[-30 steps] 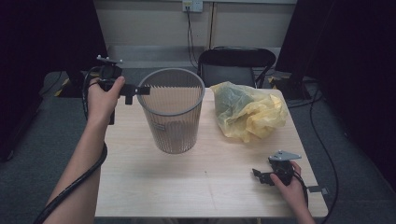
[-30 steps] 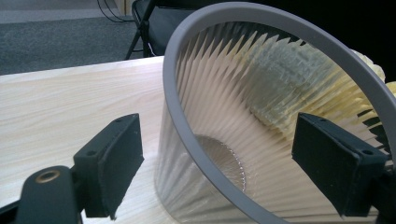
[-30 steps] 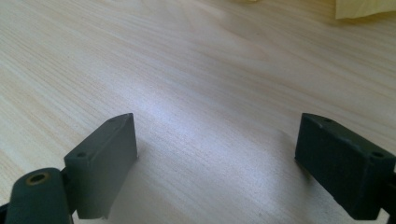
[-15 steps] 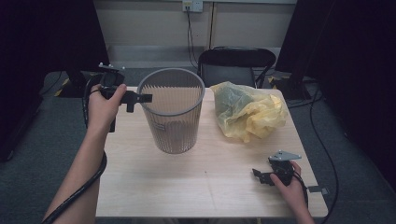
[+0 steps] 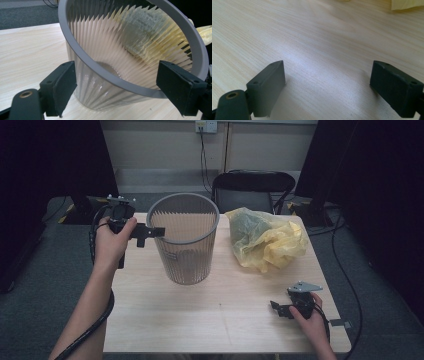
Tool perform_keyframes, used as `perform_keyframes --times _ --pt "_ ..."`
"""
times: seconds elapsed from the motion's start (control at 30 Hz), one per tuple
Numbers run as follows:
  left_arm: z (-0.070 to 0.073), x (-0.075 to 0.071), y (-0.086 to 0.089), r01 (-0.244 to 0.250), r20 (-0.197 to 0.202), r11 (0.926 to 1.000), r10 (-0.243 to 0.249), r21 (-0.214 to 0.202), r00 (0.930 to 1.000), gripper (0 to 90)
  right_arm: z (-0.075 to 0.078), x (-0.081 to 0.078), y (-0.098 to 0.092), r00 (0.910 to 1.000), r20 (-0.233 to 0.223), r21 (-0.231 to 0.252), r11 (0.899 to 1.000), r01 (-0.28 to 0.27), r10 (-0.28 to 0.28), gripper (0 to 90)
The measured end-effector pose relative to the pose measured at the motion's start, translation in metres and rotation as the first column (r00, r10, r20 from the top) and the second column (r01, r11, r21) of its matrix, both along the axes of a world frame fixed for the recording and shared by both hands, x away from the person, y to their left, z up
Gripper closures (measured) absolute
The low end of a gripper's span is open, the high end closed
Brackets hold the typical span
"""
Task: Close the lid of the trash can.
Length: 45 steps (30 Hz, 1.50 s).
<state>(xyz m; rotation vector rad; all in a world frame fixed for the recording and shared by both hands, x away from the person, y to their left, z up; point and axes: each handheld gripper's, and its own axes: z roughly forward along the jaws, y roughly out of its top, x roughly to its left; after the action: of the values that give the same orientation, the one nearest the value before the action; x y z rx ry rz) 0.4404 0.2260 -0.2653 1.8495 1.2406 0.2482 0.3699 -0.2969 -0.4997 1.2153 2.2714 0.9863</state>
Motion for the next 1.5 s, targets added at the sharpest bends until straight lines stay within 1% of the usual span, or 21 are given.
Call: perform_keyframes --times 0.1,0.17,0.2,0.3,0.57,0.77,0.87,1.0,1.1,1.17,1.23,1.3,1.37,1.47,1.5 --pt "-0.001 -0.002 0.000 0.001 0.000 1.0000 -0.001 0.001 1.0000 16.1 0.000 0.000 0.000 1.0000 0.000 0.000 1.000 0.003 -0.003 12.0" --pt "-0.001 -0.004 0.000 0.003 0.001 1.0000 -0.003 -0.006 1.0000 16.1 0.000 0.000 0.000 1.0000 0.001 -0.001 1.000 0.004 -0.004 12.1" --pt "-0.001 -0.006 0.000 -0.003 0.003 1.0000 0.003 -0.007 1.0000 16.1 0.000 0.000 0.000 1.0000 0.001 -0.001 1.000 0.005 -0.005 12.0" --pt "0.001 -0.009 0.000 0.005 0.002 0.9999 -0.005 -0.013 1.0000 16.2 0.000 0.000 0.000 1.0000 0.001 -0.001 1.000 0.005 -0.005 12.0" --pt "0.007 -0.018 0.000 0.018 0.020 0.9996 -0.018 -0.020 0.9997 16.2 0.000 -0.001 0.000 1.0000 0.000 -0.001 1.000 0.009 -0.009 12.1" --pt "0.006 -0.023 -0.002 0.026 0.016 0.9992 -0.026 -0.029 0.9995 16.2 0.000 -0.001 0.001 0.9999 0.000 -0.001 1.000 0.011 -0.011 12.1" --pt "0.006 -0.026 -0.003 0.039 0.015 0.9987 -0.038 -0.033 0.9992 16.2 0.000 -0.001 0.001 0.9999 0.000 0.000 1.000 0.012 -0.012 12.1" --pt "0.008 -0.030 -0.004 0.047 0.015 0.9984 -0.047 -0.030 0.9988 16.2 0.000 -0.001 0.001 0.9999 0.000 0.000 1.000 0.012 -0.012 12.0" --pt "0.009 -0.034 -0.003 0.048 0.021 0.9982 -0.047 -0.035 0.9987 16.2 0.000 -0.001 0.001 0.9999 0.000 0.000 1.000 0.012 -0.012 12.1" --pt "0.010 -0.036 -0.002 0.049 0.027 0.9984 -0.048 -0.030 0.9985 16.2 0.000 -0.001 0.001 0.9999 0.000 0.000 1.000 0.012 -0.012 12.0" --pt "0.009 -0.038 -0.001 0.051 0.024 0.9980 -0.050 -0.037 0.9985 16.2 0.000 -0.001 0.001 0.9999 0.000 0.000 1.000 0.012 -0.012 12.0" --pt "0.009 -0.039 0.001 0.048 0.022 0.9983 -0.047 -0.034 0.9986 16.2 0.000 -0.001 0.001 0.9999 0.000 0.000 1.000 0.012 -0.012 12.0" --pt "0.007 -0.040 0.002 0.044 0.021 0.9982 -0.043 -0.041 0.9988 16.2 0.000 -0.001 0.001 0.9999 -0.001 0.000 1.000 0.012 -0.012 12.0" --pt "0.004 -0.041 0.005 0.040 0.019 0.9986 -0.039 -0.035 0.9991 16.2 0.000 -0.001 0.001 0.9999 0.000 0.000 1.000 0.012 -0.012 12.0" --pt "0.003 -0.042 0.005 0.039 0.017 0.9985 -0.039 -0.039 0.9991 16.2 0.000 -0.001 0.001 0.9999 0.000 0.000 1.000 0.012 -0.012 12.1"
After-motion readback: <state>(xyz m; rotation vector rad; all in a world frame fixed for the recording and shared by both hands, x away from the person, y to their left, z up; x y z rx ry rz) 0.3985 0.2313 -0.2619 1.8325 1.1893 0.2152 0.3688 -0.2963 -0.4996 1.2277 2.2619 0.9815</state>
